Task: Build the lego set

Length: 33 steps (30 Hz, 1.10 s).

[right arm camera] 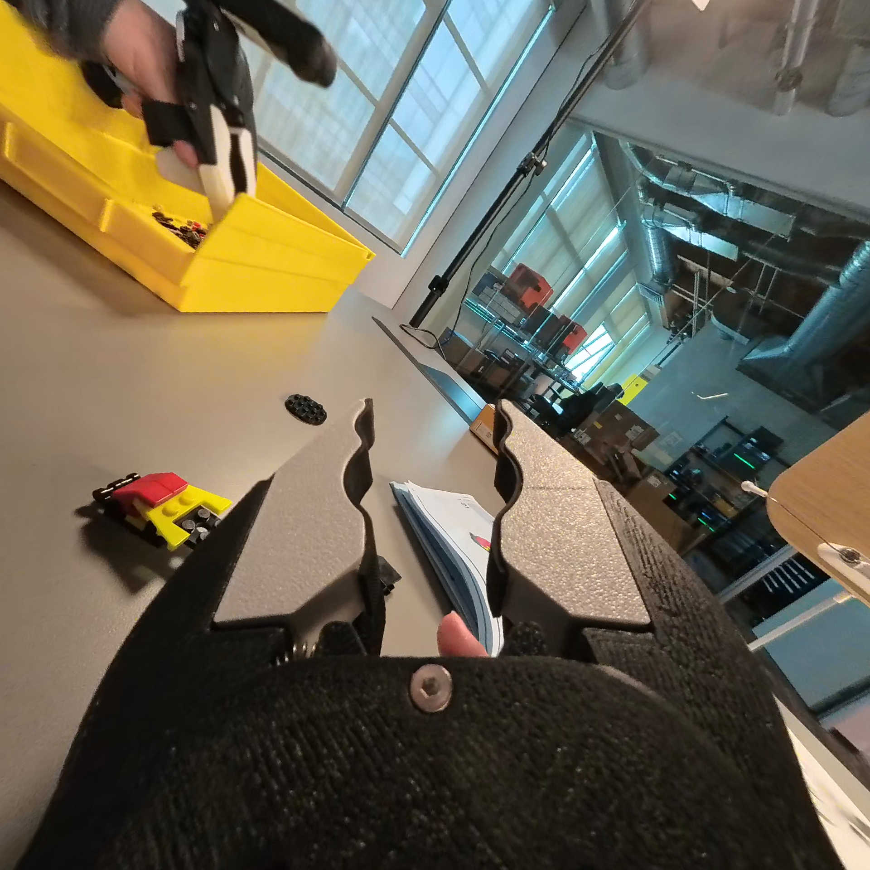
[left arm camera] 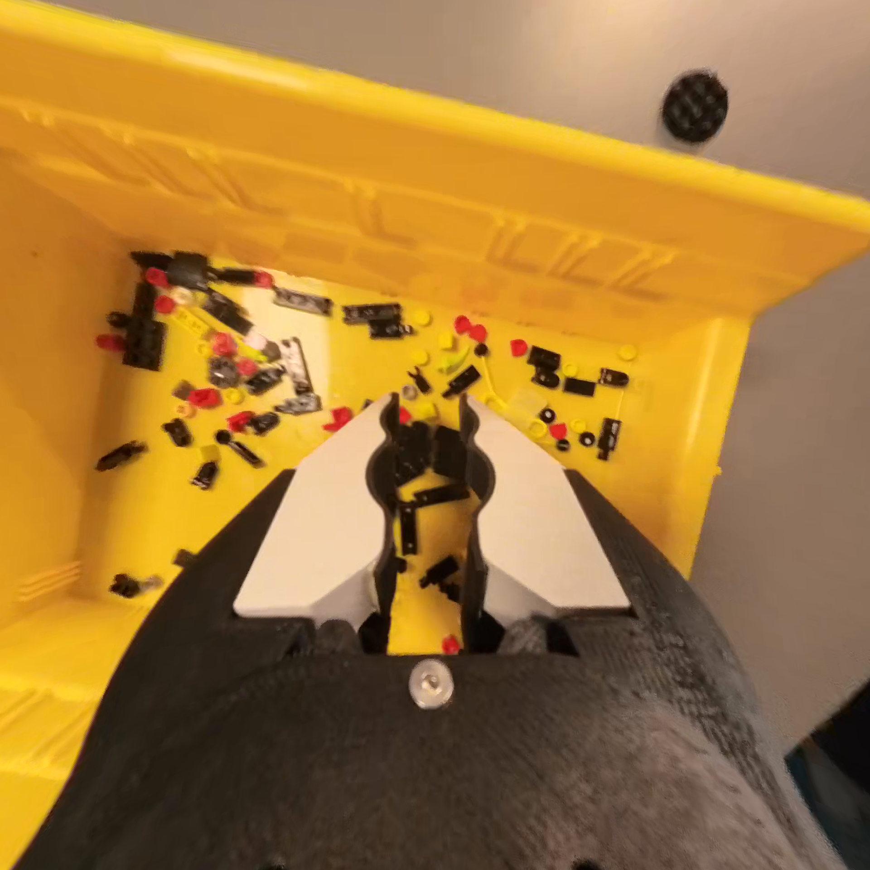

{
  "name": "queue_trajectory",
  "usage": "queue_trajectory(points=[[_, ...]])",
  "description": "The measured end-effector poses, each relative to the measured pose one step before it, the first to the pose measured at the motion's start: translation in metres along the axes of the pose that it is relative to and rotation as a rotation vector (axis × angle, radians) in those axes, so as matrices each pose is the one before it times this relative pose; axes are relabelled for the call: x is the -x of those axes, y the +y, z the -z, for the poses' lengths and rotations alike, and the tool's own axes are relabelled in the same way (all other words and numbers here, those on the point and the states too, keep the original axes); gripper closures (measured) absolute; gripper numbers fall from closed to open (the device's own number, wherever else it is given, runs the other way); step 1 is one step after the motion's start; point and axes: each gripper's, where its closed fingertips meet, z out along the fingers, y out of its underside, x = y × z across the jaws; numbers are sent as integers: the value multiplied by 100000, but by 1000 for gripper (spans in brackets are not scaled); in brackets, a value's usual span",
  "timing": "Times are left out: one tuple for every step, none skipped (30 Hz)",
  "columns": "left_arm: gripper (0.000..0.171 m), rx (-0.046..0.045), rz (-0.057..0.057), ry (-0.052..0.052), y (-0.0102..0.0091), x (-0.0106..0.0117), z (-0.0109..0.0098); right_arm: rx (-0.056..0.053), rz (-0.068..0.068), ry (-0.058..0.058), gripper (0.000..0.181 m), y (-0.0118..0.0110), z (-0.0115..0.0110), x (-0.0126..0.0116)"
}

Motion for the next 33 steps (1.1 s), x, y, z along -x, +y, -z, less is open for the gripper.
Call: queue_trajectory(points=[[147, -4694, -221, -2747, -871, 570, 683, 92, 15, 63, 132, 24, 24, -29], [147, -3981, -88, -3091, -843, 691, 719, -6, -149, 51, 132, 1, 36, -24], [146, -2812, -259, -3398, -732, 814, 653, -52, -302, -21, 132, -2, 30, -25], [144, -2044, -567, -4004, -639, 951, 543, 7, -295, -71, 133, 9, 36, -5], [141, -1873, -1066, -4653, -618, 1112, 430, 19, -213, -94, 133, 13, 29, 8], [139, -2152, -2085, -4031, -675, 1088, 279, -99, -123, -87, 133, -24, 31, 9], [138, -3447, -2166, -3567, -840, 1086, 134, -204, -44, -109, 134, -50, 26, 23], [139, -3992, -1670, -3397, -875, 1123, -84, -112, 38, -99, 134, -28, 14, 24], [139, -2598, -1303, -2299, -629, 1013, -330, 48, 109, -46, 134, 3, 16, 19], [141, 561, -651, -11, -141, 691, -583, 39, 80, -62, 135, -1, 13, 10], [144, 3832, 614, 1473, 306, 469, -726, -101, -30, -156, 135, -27, 14, 37], [145, 5243, 1973, 1732, 530, 383, -826, -172, -112, -255, 136, -26, 18, 39], [147, 5201, 2307, 2309, 522, 232, -835, -108, -162, -285, 136, -10, 11, 40], [151, 4550, 2612, 2703, 452, 98, -779, -65, -172, -132, 137, -18, 4, 23], [158, 3568, 2711, 2838, 328, 10, -686, -124, -203, -67, 137, -15, 8, -1], [167, 2764, 2561, 3409, 246, -155, -596, -193, -340, -224, 137, -24, -6, 32], [171, 2445, 2239, 4111, 228, -347, -515, -177, -421, -310, 138, -29, -16, 45], [171, 2741, 2507, 2896, 284, -214, -454, -161, -323, -251, 138, -19, -14, 36], [171, 3721, 2275, 2315, 431, -193, -404, -130, -251, -132, 138, -26, -20, 32], [171, 3743, 1579, 1664, 447, -160, -397, -137, -270, -96, 138, -21, -21, 20], [171, 3190, 677, 834, 377, -92, -368, -147, -327, -117, 138, -22, -32, 28], [169, 2779, -68, -41, 327, 6, -357, -79, -368, -160, 138, -14, -39, 24], [166, 2670, -272, -871, 317, 104, -334, -37, -349, -107, 138, 0, -35, 21], [163, 2745, -492, -778, 331, 91, -289, -51, -335, -29, 138, -10, -47, 5], [162, 2605, -430, -401, 327, 39, -256, -52, -345, -21, 138, -2, -36, 9], [160, 2369, -290, -52, 307, 7, -213, -57, -335, -21, 138, -11, -47, 4], [158, 1712, -284, 93, 233, 5, -201, -58, -287, 23, 138, -9, -36, 7], [158, 1107, -280, 527, 166, -38, -166, -52, -225, 57, 138, -15, -46, -7], [158, 305, -52, 365, 46, 17, -151, -10, -187, 40, 138, 0, -52, 0], [158, -434, -732, 38, -59, 69, -122, 33, -157, 47, 138, 0, -48, 5], [158, -356, -1664, -368, -45, 90, -107, 7, -148, 56, 138, -3, -60, 4], [158, 424, -966, -1117, 93, 196, -115, -15, -151, 65, 138, -6, -62, 3], [157, 470, -436, -732, 77, 134, -97, 4, -108, 113, 138, -9, -60, 2]])
